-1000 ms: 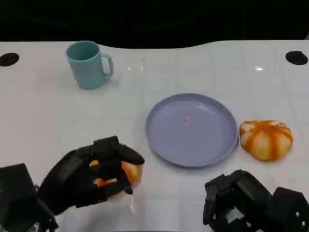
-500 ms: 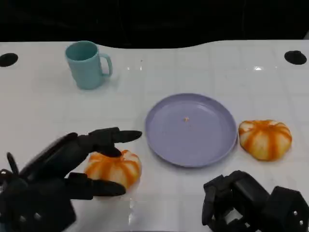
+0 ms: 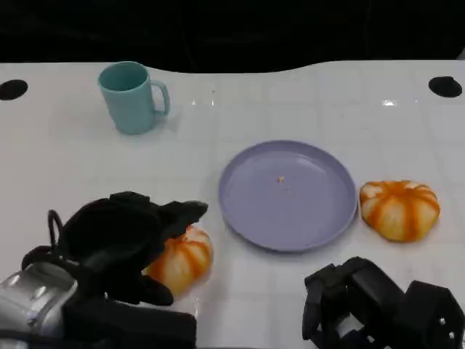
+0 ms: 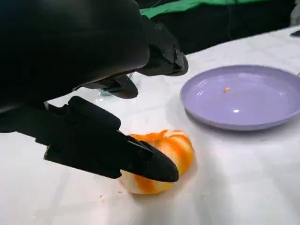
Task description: Grasp the bread from the table and place it into the plate.
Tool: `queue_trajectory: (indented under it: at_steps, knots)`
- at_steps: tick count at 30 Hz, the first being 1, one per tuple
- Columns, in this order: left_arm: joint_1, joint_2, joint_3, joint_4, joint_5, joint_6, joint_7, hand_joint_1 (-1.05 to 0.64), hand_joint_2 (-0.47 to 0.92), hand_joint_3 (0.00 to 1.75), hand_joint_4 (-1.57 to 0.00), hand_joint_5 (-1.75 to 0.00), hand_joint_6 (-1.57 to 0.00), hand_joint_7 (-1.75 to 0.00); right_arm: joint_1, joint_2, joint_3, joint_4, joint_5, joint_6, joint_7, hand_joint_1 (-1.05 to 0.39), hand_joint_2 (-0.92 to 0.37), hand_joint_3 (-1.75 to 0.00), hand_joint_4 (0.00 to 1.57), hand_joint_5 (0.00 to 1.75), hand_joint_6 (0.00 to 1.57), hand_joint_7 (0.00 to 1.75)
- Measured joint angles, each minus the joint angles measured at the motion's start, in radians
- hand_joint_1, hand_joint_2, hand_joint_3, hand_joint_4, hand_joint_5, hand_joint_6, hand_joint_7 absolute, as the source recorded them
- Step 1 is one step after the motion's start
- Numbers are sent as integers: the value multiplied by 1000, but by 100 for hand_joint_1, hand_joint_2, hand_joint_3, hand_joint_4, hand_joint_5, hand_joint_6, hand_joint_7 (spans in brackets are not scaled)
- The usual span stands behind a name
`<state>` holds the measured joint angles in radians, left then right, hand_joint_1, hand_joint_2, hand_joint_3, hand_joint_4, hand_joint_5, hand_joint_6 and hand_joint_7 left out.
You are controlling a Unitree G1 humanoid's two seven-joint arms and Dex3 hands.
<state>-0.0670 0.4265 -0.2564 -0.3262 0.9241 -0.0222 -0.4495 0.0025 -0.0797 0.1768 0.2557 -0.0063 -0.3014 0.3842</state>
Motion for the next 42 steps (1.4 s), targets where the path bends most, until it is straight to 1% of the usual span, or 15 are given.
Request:
queue_trajectory:
  at_steps: [9,25,26,27,28,29,30,32,34,36,38,39,40,41,42]
  knots:
    - [-96,-57,-107,208,86,73,43,-63,86,0,-24,-20,-17,-1,-1,0,1,0,1,-3,-1,-105,-11,-136,154,130,157,105]
    - [-287,-143,-250,647,92,78,267,-51,88,1,-30,-20,-23,-2,5,0,5,-4,4,2,-4,-105,-12,-135,155,130,157,105]
    - [-297,-147,-254,668,90,77,278,-48,90,4,-45,-32,-33,-5,5,0,6,-4,4,2,-4,-105,-12,-135,155,130,157,104]
    - [-305,-150,-259,684,88,74,289,-46,91,8,-50,-54,-43,-5,5,0,6,-4,4,2,-4,-105,-12,-135,155,130,157,104]
    - [-312,-152,-261,700,83,70,299,-44,92,10,-50,-77,-50,-5,6,0,7,-4,4,2,-4,-105,-12,-135,155,130,157,104]
    - [-317,-152,-265,712,76,65,308,-39,92,13,-56,-117,-69,-9,6,0,7,-4,4,2,-4,-105,-12,-135,155,130,157,104]
    - [-322,-151,-266,723,68,55,324,-37,92,14,-60,-133,-78,-11,6,0,7,-4,4,2,-4,-105,-12,-135,155,130,157,104]
    - [-330,-148,-266,748,53,25,373,-32,92,28,-77,-130,-105,-15,6,0,7,-4,4,1,-5,-105,-12,-135,155,130,157,105]
    - [-335,-143,-264,780,32,-17,436,-30,92,34,-86,-132,-116,-17,7,0,8,-5,4,1,-7,-105,-12,-135,155,130,157,105]
    - [-337,-139,-260,813,10,-60,500,-31,92,34,-85,-148,-122,-20,8,0,8,-7,4,1,-7,-105,-11,-135,155,130,157,105]
    - [-339,-133,-259,841,-4,-93,550,-30,92,42,-82,-157,-121,-30,8,0,9,-7,4,1,-7,-105,-12,-135,155,130,157,105]
    - [-339,-132,-259,853,-10,-105,569,-30,91,49,-78,-168,-105,-67,8,0,9,-7,4,1,-7,-105,-12,-135,155,129,157,105]
    - [-339,-130,-260,859,-14,-114,584,-30,91,51,-77,-171,-97,-85,8,0,9,-7,4,1,-7,-105,-12,-135,155,129,157,105]
    - [-339,-128,-260,864,-17,-121,599,-29,90,53,-76,-173,-91,-97,8,0,9,-7,4,1,-7,-105,-12,-135,155,129,157,105]
    - [-339,-128,-261,869,-18,-128,617,-29,90,53,-76,-174,-88,-100,8,0,10,-7,4,1,-7,-105,-12,-135,155,129,157,105]
